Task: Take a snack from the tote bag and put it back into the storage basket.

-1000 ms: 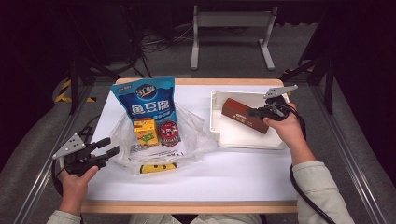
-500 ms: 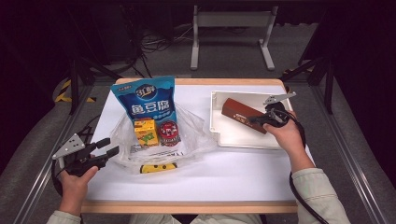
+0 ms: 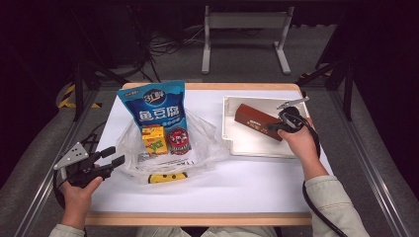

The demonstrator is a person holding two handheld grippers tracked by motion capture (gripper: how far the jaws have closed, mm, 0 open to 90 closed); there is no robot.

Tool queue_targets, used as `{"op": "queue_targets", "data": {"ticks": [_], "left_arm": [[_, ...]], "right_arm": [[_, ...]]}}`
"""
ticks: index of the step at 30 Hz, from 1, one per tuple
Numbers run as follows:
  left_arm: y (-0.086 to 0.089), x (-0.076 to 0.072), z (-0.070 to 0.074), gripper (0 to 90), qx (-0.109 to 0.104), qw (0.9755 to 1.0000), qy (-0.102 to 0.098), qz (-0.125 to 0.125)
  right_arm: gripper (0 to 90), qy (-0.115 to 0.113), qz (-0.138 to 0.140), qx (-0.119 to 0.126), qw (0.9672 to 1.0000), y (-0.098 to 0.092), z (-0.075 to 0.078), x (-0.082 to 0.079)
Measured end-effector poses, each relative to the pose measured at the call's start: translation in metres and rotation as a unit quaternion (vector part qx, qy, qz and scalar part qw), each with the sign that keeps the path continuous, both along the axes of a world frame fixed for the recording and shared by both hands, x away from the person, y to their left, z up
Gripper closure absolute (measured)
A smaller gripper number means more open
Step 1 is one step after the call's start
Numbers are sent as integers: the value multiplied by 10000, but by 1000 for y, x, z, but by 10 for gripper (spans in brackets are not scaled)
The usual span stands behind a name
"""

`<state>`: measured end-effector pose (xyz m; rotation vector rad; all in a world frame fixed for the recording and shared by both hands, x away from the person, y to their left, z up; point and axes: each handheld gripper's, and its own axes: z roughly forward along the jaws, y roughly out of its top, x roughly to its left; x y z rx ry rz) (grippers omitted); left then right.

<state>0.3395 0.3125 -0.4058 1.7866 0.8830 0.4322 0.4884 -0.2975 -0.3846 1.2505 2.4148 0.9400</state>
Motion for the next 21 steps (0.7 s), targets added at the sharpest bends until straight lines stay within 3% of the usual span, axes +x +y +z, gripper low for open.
{"op": "queue_targets", "data": {"ticks": [21], "left_arm": [[1, -1, 0, 457, -11, 10000, 18, 8]], "right_arm": [[898, -9, -530, -273, 9982, 3, 7, 25]]}}
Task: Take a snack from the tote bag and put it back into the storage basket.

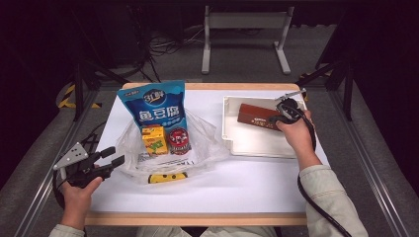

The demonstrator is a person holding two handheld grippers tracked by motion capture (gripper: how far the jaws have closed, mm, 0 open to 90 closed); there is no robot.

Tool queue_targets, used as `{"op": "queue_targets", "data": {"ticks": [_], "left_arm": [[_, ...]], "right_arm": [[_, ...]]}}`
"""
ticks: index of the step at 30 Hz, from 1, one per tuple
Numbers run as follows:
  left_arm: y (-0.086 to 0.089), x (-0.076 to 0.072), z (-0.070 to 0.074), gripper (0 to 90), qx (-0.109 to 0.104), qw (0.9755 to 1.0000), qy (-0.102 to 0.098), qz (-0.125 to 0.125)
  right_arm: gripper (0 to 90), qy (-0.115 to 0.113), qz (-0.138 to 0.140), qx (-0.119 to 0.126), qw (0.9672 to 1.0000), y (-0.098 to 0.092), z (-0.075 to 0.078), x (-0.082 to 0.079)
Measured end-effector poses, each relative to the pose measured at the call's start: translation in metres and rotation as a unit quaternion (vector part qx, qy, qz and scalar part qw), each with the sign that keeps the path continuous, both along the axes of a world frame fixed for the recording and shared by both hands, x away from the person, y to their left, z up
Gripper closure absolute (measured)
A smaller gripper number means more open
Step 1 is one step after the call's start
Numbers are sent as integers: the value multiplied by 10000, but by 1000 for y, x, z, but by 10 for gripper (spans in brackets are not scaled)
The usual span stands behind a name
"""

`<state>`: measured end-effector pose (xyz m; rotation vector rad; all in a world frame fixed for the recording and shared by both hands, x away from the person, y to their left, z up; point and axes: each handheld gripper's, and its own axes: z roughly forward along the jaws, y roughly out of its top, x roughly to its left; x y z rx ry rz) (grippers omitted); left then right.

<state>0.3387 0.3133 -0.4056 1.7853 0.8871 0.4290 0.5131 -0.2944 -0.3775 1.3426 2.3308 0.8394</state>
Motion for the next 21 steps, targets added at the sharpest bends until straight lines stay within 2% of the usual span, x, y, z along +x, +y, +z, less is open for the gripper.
{"op": "queue_targets", "data": {"ticks": [13, 21], "left_arm": [[1, 0, 0, 457, 6, 10000, -14, 5], [1, -1, -1, 457, 0, 10000, -4, 17]], "right_arm": [[898, -24, -285, -51, 9996, -2, -1, 12], [898, -91, -418, 44, 9991, -4, -1, 14]]}}
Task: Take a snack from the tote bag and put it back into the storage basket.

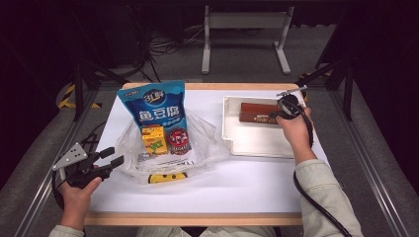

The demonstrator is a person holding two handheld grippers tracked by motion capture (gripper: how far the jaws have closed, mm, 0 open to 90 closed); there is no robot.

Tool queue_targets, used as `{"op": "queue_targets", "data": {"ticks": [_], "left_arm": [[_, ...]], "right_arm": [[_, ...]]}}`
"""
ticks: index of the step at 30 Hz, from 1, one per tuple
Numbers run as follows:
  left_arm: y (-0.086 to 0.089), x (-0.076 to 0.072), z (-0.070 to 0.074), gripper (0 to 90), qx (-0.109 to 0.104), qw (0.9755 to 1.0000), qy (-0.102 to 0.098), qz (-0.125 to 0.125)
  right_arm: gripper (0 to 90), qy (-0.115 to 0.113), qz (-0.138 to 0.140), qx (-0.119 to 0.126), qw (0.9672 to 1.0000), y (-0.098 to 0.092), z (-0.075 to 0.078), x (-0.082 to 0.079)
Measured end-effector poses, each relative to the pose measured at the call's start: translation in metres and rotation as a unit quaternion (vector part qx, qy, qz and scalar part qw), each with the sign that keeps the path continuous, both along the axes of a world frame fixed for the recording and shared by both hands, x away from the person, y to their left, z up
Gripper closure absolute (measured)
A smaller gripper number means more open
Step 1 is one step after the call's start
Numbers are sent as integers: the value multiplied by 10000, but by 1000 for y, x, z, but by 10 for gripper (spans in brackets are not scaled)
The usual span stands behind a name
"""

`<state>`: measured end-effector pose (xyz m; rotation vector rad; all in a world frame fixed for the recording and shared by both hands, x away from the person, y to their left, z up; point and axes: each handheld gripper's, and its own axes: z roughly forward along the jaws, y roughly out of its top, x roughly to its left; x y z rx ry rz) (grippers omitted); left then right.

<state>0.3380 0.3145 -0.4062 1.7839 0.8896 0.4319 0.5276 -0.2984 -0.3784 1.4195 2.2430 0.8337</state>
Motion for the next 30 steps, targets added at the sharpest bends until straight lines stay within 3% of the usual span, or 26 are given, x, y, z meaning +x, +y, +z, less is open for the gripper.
{"op": "queue_targets", "data": {"ticks": [6, 10, 16, 18, 23, 28, 30], "left_arm": [[0, 0, 0, 457, -4, 10000, -3, 3], [0, 1, 0, 456, 6, 10000, -12, -8], [0, 1, 0, 456, -4, 10000, -4, -11], [0, 1, 0, 456, -2, 10000, -14, -15], [-1, 1, 1, 456, -4, 10000, -11, -13], [-1, 2, 1, 456, -6, 10000, -22, -26], [-2, 2, 1, 456, 16, 10000, -21, -30]], "right_arm": [[898, 49, 73, -18, 10000, 1, 1, -2], [884, -12, 115, 172, 9998, 1, 8, -7], [761, -284, 311, 263, 9988, 6, 28, -14], [683, -423, 404, 331, 9977, 9, 39, -18], [518, -682, 656, 708, 9930, 17, 58, -26], [403, -825, 917, 871, 9885, 26, 68, -31], [333, -935, 1185, 1015, 9833, 34, 75, -34]]}}
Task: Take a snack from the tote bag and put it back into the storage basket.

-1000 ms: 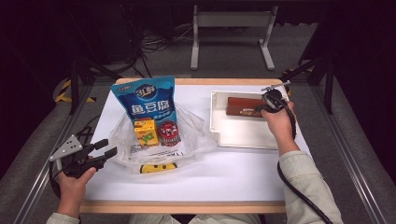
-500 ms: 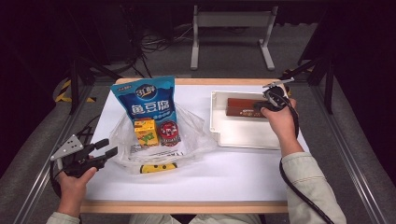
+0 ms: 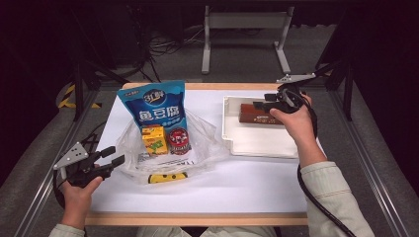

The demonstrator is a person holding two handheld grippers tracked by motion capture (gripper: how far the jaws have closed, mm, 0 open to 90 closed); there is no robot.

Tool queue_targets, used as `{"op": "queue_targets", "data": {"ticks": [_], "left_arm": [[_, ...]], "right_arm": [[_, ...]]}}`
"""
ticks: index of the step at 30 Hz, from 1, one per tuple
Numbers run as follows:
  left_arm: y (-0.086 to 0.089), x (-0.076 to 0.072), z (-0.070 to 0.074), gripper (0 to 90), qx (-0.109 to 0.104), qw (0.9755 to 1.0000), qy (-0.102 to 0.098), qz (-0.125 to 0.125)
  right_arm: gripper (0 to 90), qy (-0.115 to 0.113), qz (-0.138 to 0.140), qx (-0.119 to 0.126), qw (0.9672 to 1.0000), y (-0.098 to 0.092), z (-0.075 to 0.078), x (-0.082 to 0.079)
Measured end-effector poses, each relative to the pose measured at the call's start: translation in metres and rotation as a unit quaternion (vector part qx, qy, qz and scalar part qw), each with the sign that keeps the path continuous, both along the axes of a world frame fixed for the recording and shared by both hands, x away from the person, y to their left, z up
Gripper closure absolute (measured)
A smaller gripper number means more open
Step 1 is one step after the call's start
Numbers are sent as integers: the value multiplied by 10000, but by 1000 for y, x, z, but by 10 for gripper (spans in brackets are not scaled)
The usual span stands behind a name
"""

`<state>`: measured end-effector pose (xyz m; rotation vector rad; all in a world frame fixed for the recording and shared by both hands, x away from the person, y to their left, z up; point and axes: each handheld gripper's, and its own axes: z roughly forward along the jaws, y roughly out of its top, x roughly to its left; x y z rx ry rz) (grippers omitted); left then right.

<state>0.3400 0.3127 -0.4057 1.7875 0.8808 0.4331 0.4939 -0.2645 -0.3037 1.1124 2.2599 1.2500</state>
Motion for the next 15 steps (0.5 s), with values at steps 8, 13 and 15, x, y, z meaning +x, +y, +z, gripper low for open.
{"op": "queue_targets", "data": {"ticks": [8, 13, 15], "left_arm": [[0, -1, 0, 455, -16, 10000, -7, 5], [0, 0, 1, 456, 2, 10000, -23, -9], [0, -1, 1, 456, -14, 10000, -5, 6]], "right_arm": [[256, -246, 437, 126, 9987, 16, 13, -5], [239, -393, 740, 156, 9964, 26, 21, -9], [238, -431, 880, 154, 9951, 31, 24, -10]]}}
